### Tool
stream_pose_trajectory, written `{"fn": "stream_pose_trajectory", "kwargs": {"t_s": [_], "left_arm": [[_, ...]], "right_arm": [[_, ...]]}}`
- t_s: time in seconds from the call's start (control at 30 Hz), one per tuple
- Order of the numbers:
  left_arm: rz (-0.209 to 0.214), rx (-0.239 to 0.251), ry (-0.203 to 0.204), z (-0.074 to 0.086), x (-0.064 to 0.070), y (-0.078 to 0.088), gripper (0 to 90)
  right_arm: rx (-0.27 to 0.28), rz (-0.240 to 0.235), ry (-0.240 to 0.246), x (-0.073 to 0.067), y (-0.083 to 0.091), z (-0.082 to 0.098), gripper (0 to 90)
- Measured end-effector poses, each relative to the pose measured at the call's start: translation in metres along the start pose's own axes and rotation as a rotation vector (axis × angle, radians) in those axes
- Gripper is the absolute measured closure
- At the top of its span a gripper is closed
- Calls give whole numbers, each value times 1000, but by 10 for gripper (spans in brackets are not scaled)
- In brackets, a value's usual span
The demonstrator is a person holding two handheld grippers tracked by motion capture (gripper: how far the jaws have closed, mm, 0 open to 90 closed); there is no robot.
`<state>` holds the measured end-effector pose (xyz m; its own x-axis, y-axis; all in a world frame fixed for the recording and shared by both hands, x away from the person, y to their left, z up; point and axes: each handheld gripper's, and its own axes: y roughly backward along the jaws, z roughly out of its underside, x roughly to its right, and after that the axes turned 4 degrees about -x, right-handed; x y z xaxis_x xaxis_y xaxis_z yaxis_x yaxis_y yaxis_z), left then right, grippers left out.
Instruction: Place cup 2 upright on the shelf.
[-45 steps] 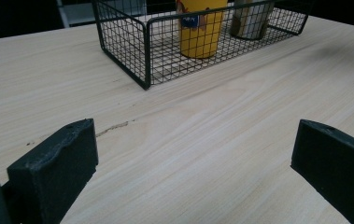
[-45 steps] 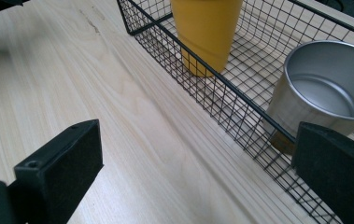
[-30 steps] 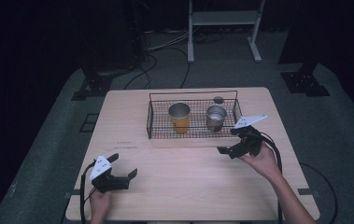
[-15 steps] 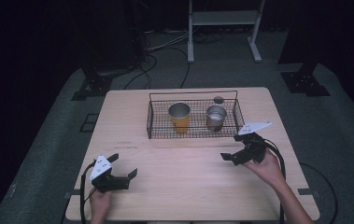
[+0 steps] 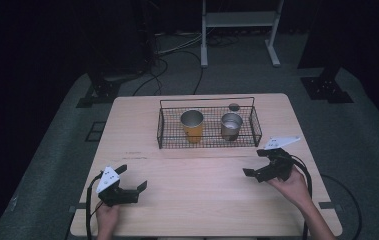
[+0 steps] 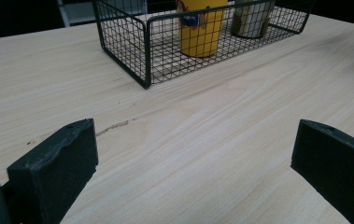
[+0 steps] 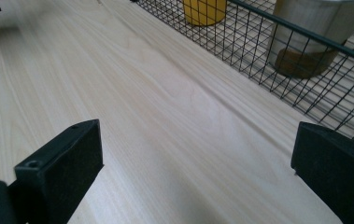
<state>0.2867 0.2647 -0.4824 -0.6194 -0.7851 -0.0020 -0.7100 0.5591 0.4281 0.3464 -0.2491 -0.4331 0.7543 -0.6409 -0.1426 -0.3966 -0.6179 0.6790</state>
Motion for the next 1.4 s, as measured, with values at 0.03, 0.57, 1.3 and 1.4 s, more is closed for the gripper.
{"fn": "stream_pose_trajectory", "kwargs": {"t_s": [0.03, 0.57, 1.3, 1.4], "left_arm": [[0, 0, -1, 0, 0, 0, 0], [-2, -3, -1, 0, 1, 0, 0], [-3, -2, 0, 0, 1, 0, 0], [-3, -1, -3, 0, 1, 0, 0]], "right_arm": [[1, 0, -2, 0, 1, 2, 14], [3, 27, -39, 0, 9, 30, 14], [58, 59, -86, -8, 23, 61, 14], [53, 69, -85, -9, 24, 65, 14]]}}
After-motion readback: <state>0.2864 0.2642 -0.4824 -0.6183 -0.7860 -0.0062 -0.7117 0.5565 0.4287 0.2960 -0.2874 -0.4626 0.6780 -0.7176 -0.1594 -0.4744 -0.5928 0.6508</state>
